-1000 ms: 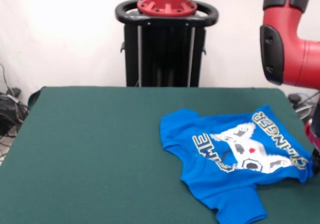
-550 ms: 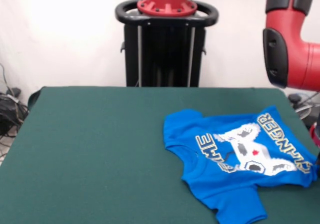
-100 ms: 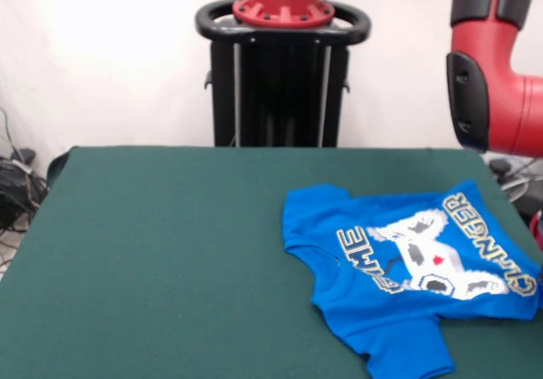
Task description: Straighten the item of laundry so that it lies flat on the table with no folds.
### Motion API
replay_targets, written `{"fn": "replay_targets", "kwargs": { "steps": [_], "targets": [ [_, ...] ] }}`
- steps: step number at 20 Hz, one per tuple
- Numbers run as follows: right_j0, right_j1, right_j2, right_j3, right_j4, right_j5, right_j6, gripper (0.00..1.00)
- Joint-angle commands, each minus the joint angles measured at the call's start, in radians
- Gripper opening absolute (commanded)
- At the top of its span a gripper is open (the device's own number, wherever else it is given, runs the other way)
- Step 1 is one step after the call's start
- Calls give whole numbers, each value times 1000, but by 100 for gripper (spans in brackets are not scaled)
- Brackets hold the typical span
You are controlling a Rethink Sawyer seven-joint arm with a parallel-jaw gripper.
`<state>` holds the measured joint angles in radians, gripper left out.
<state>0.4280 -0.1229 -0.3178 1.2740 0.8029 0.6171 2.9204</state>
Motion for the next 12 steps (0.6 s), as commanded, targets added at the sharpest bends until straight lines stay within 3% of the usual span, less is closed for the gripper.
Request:
{"fn": "replay_targets", "kwargs": {
  "steps": [1,5,7,8,9,12],
  "targets": [
    [-31,-8,137,37,75,-58,230,100],
    [-57,-168,142,220,100,-6,164,100],
    [-43,-177,112,159,71,85,213,100],
    [-49,-200,116,175,72,97,205,100],
    [-92,-249,149,302,103,38,107,100],
    [-84,-298,143,305,88,76,130,100]
  ]
}}
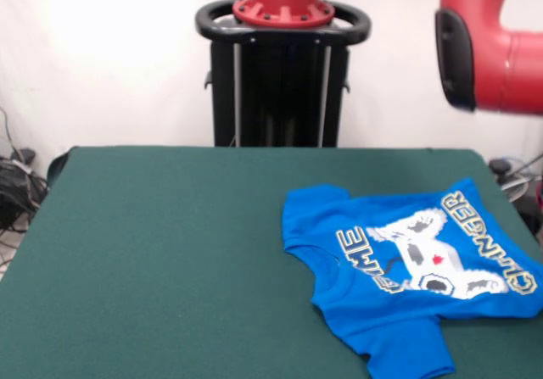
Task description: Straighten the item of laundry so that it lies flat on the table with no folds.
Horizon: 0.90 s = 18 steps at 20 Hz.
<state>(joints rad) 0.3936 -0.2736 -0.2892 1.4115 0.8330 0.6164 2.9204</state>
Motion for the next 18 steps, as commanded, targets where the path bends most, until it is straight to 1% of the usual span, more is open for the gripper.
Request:
{"fn": "replay_targets", "kwargs": {
  "steps": [1,3,5,6,7,10,12,18],
  "targets": [
    [-65,-169,109,177,47,95,117,100],
    [-75,-190,117,190,39,98,106,100],
    [-75,-192,97,189,-1,111,102,100],
    [-67,-172,50,176,-61,124,92,100],
    [-53,-133,-4,157,-126,109,72,100],
    [-45,-25,-86,144,-241,-24,-10,100],
    [-66,-11,-81,172,-283,-104,-42,100],
    [-63,44,-115,138,-409,-136,0,100]
  ]
}}
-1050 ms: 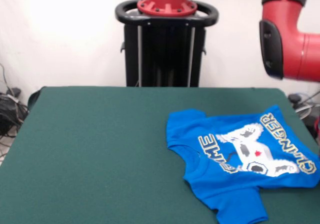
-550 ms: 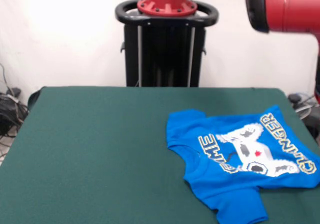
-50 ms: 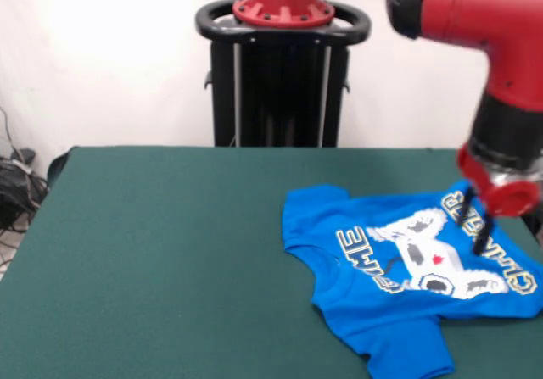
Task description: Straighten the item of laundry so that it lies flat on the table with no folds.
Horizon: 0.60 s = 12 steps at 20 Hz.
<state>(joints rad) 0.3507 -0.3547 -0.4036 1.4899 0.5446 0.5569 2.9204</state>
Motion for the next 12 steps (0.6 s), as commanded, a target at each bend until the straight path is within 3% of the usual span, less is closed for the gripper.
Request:
{"fn": "replay_targets", "kwargs": {
  "steps": [1,7,12],
  "targets": [
    [-22,133,0,57,-138,-86,4,100],
    [-110,136,68,98,-270,-180,-99,100],
    [-214,63,158,166,-404,-143,-208,100]
  ]
}}
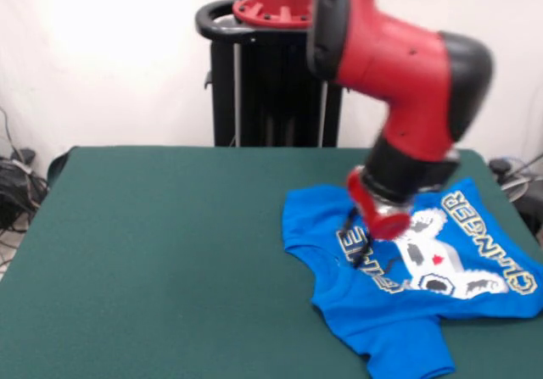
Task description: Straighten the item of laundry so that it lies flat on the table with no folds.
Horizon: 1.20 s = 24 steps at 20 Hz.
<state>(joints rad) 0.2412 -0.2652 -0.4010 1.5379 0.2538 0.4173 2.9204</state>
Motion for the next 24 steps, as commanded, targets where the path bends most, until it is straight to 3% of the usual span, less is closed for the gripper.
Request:
{"fn": "replay_targets", "kwargs": {
  "steps": [1,7,13,22,23,24],
  "targets": [
    [-124,-45,172,139,-134,-3,-212,100],
    [-205,-138,218,213,-266,30,-212,100],
    [-328,-185,338,270,-358,21,-231,100],
    [-379,-210,439,312,-434,-68,-144,100],
    [-390,-208,448,303,-464,-77,-137,0],
    [-387,-212,442,301,-466,-77,-130,0]
  ]
}}
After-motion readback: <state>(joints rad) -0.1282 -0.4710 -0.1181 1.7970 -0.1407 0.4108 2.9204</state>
